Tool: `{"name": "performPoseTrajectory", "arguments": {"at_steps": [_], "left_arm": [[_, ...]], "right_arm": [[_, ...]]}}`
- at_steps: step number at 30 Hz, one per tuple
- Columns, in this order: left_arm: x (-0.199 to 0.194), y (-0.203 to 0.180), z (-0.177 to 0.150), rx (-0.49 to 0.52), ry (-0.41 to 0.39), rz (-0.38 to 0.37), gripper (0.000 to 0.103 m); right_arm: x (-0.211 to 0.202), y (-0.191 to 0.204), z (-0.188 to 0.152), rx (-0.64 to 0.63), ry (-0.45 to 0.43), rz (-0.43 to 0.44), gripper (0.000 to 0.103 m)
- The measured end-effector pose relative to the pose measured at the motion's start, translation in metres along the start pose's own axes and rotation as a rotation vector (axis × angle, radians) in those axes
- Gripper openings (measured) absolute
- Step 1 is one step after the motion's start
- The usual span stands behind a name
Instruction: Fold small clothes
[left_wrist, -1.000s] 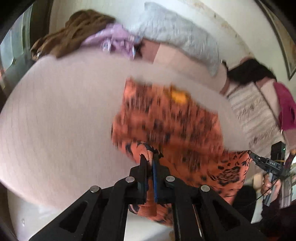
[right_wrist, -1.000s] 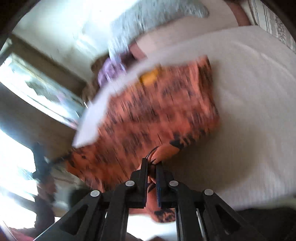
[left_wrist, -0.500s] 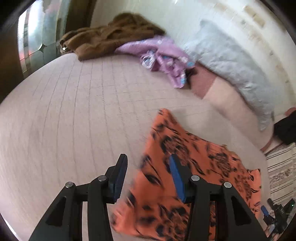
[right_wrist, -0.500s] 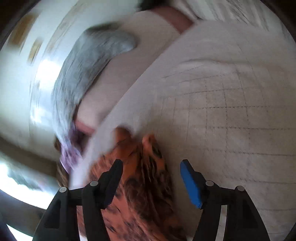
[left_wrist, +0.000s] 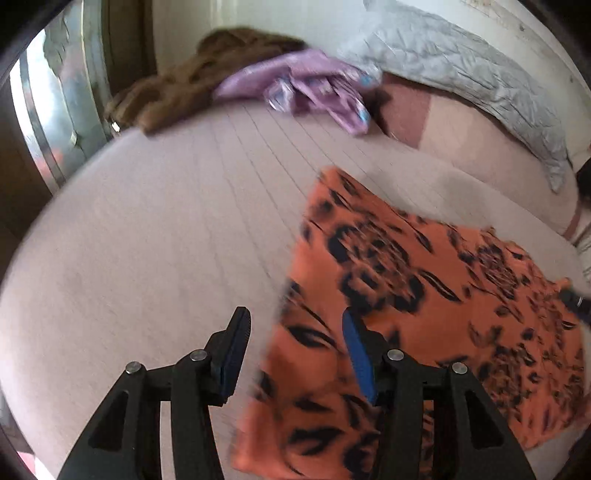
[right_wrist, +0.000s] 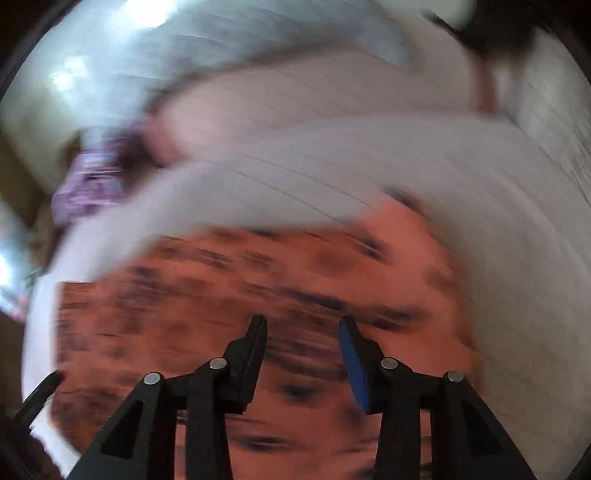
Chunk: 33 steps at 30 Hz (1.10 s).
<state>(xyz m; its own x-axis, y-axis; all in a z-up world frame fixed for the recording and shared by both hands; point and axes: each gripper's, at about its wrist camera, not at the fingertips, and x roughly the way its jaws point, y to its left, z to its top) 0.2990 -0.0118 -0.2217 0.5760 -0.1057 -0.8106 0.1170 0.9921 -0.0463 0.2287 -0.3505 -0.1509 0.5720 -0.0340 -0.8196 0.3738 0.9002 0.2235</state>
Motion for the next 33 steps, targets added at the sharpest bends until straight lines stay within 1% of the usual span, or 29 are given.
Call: {"name": "performPoseTrajectory", "arguments": {"at_steps": [1, 2, 3, 4, 5, 6, 7, 8, 9, 10, 11, 12, 13, 16, 17, 18, 19, 20, 21, 22, 23, 24, 25, 26, 28, 30, 31, 32, 33], "left_arm": [[0.000, 0.004, 0.002, 0.001, -0.001, 0.008, 0.053], [0.004, 0.010, 0.001, -0.004, 0.008, 0.007, 0.053], [0.008, 0.014, 0.001, -0.007, 0.023, 0.020, 0.053], [0.018, 0.018, 0.000, 0.009, 0.055, 0.061, 0.053], [0.024, 0.019, -0.001, 0.027, 0.075, 0.081, 0.058], [0.030, 0.021, -0.004, 0.044, 0.095, 0.093, 0.059], [0.030, 0.024, -0.003, 0.031, 0.078, 0.085, 0.059], [0.028, 0.025, -0.001, 0.026, 0.074, 0.087, 0.059], [0.026, 0.024, 0.001, 0.030, 0.074, 0.085, 0.059], [0.019, 0.023, 0.002, 0.034, 0.062, 0.074, 0.059], [0.011, 0.022, 0.004, 0.034, 0.041, 0.062, 0.059], [0.006, 0.021, 0.005, 0.034, 0.021, 0.049, 0.059], [-0.006, 0.019, 0.008, 0.032, -0.012, 0.021, 0.059], [-0.024, 0.008, 0.006, 0.049, -0.048, -0.046, 0.059], [-0.024, 0.002, 0.003, 0.067, -0.042, -0.058, 0.060], [-0.021, -0.005, 0.000, 0.092, -0.024, -0.066, 0.060], [-0.009, -0.011, -0.004, 0.124, 0.024, -0.056, 0.061], [-0.001, -0.014, -0.005, 0.142, 0.063, -0.042, 0.061], [0.014, -0.017, -0.010, 0.161, 0.119, -0.016, 0.061], [0.018, -0.018, -0.014, 0.172, 0.116, -0.002, 0.062], [0.012, -0.020, -0.014, 0.179, 0.092, 0.011, 0.062], [0.007, -0.020, -0.014, 0.187, 0.086, 0.021, 0.062], [-0.003, -0.021, -0.017, 0.188, 0.071, 0.013, 0.062], [-0.014, -0.020, -0.021, 0.184, 0.045, -0.006, 0.062], [-0.027, -0.022, -0.032, 0.178, 0.041, -0.008, 0.062], [-0.025, -0.025, -0.038, 0.164, 0.063, 0.000, 0.067], [-0.017, -0.027, -0.042, 0.177, 0.078, 0.025, 0.068], [-0.013, -0.034, -0.046, 0.214, 0.087, 0.058, 0.068], [-0.014, -0.038, -0.048, 0.244, 0.077, 0.076, 0.068]], "right_arm": [[0.001, 0.028, 0.006, -0.035, -0.001, 0.052, 0.044], [0.011, 0.054, 0.012, -0.062, 0.033, 0.108, 0.048], [0.024, 0.071, 0.015, -0.080, 0.068, 0.150, 0.049], [0.043, 0.095, 0.017, -0.105, 0.112, 0.192, 0.049], [0.063, 0.113, 0.015, -0.136, 0.151, 0.192, 0.049], [0.090, 0.129, 0.012, -0.165, 0.210, 0.170, 0.053], [0.108, 0.141, 0.012, -0.189, 0.231, 0.119, 0.055], [0.106, 0.150, 0.014, -0.199, 0.156, 0.088, 0.059], [0.103, 0.154, 0.015, -0.200, 0.151, 0.090, 0.060], [0.098, 0.155, 0.017, -0.185, 0.189, 0.106, 0.060], [0.089, 0.152, 0.016, -0.166, 0.198, 0.140, 0.059], [0.073, 0.142, 0.013, -0.146, 0.185, 0.182, 0.059], [0.052, 0.126, 0.005, -0.130, 0.162, 0.205, 0.059], [-0.007, 0.065, -0.020, -0.047, 0.085, 0.233, 0.063], [-0.021, 0.037, -0.034, -0.015, 0.078, 0.242, 0.063], [-0.030, 0.014, -0.046, 0.012, 0.088, 0.227, 0.063], [-0.029, -0.005, -0.049, 0.039, 0.102, 0.199, 0.063], [-0.033, -0.032, -0.062, 0.085, 0.121, 0.142, 0.063], [-0.030, -0.060, -0.077, 0.135, 0.157, 0.085, 0.056], [-0.029, -0.078, -0.087, 0.170, 0.184, 0.084, 0.043], [-0.033, -0.097, -0.098, 0.217, 0.179, 0.120, 0.026], [-0.041, -0.105, -0.103, 0.245, 0.170, 0.140, 0.026], [-0.048, -0.110, -0.106, 0.266, 0.178, 0.158, 0.026], [-0.061, -0.112, -0.109, 0.274, 0.165, 0.170, 0.030], [-0.077, -0.105, -0.111, 0.233, 0.117, 0.186, 0.030], [-0.091, -0.099, -0.113, 0.192, 0.084, 0.175, 0.030], [-0.086, -0.098, -0.114, 0.199, 0.084, 0.157, 0.030], [-0.076, -0.097, -0.115, 0.218, 0.113, 0.128, 0.030], [-0.063, -0.099, -0.117, 0.230, 0.158, 0.108, 0.029]]}}
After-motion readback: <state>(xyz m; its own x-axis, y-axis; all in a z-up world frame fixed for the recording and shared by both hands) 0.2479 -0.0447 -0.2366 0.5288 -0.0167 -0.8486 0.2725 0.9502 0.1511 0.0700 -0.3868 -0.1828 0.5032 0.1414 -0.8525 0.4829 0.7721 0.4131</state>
